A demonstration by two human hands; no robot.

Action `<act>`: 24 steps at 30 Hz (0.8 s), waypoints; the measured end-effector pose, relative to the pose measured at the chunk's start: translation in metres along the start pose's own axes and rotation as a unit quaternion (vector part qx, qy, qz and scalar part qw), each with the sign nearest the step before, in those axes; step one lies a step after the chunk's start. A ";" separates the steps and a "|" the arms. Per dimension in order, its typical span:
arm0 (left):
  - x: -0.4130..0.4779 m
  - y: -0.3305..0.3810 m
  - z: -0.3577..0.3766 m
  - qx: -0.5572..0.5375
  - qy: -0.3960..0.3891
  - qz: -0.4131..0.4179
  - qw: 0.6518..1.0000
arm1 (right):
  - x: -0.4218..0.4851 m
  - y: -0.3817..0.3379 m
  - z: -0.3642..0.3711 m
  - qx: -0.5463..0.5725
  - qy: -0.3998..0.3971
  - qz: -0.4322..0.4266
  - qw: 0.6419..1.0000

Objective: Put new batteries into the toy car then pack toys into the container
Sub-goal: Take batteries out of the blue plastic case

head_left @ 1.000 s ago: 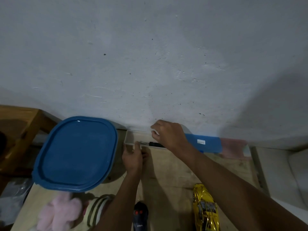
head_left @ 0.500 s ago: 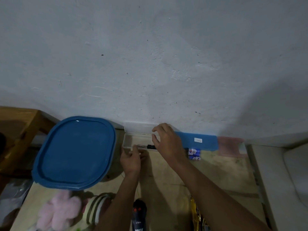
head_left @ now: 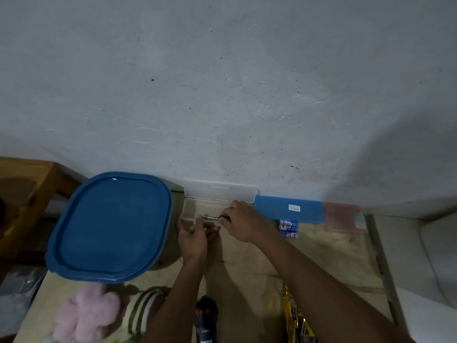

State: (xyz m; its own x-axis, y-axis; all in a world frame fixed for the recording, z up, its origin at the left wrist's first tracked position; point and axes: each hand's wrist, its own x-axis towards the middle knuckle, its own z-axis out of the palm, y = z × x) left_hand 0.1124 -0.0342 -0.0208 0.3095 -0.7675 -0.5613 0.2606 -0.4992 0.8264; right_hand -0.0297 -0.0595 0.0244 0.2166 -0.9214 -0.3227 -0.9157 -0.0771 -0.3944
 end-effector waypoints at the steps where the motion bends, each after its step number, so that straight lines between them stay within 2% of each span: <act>1: -0.002 0.001 0.000 0.000 -0.003 0.003 1.000 | 0.001 0.000 -0.002 0.015 -0.010 0.004 1.000; 5: -0.003 0.002 -0.001 -0.002 -0.012 0.001 1.000 | 0.001 -0.002 -0.007 0.080 -0.042 0.029 0.995; 8: 0.001 0.000 -0.002 0.007 -0.011 -0.005 1.000 | -0.003 -0.005 -0.009 0.076 -0.046 0.028 0.996; 14: -0.001 0.004 0.000 -0.002 -0.005 -0.001 1.000 | -0.026 -0.010 -0.019 0.104 0.062 0.038 0.992; 19: -0.006 0.008 0.002 0.004 0.007 -0.015 1.000 | -0.081 0.004 -0.027 0.178 0.121 0.075 0.974; 21: -0.013 0.009 0.003 0.017 0.018 -0.016 1.000 | -0.110 0.016 -0.026 0.207 0.145 0.108 0.962; 24: -0.052 0.009 0.012 0.062 0.022 0.034 0.997 | -0.155 0.040 -0.019 0.300 0.170 0.172 0.923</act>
State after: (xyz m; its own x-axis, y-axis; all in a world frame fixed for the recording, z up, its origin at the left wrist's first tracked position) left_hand 0.0879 -0.0040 0.0163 0.3627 -0.7849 -0.5024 0.1237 -0.4938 0.8607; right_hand -0.1059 0.0730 0.0748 -0.2639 -0.9261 -0.2697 -0.5359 0.3732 -0.7573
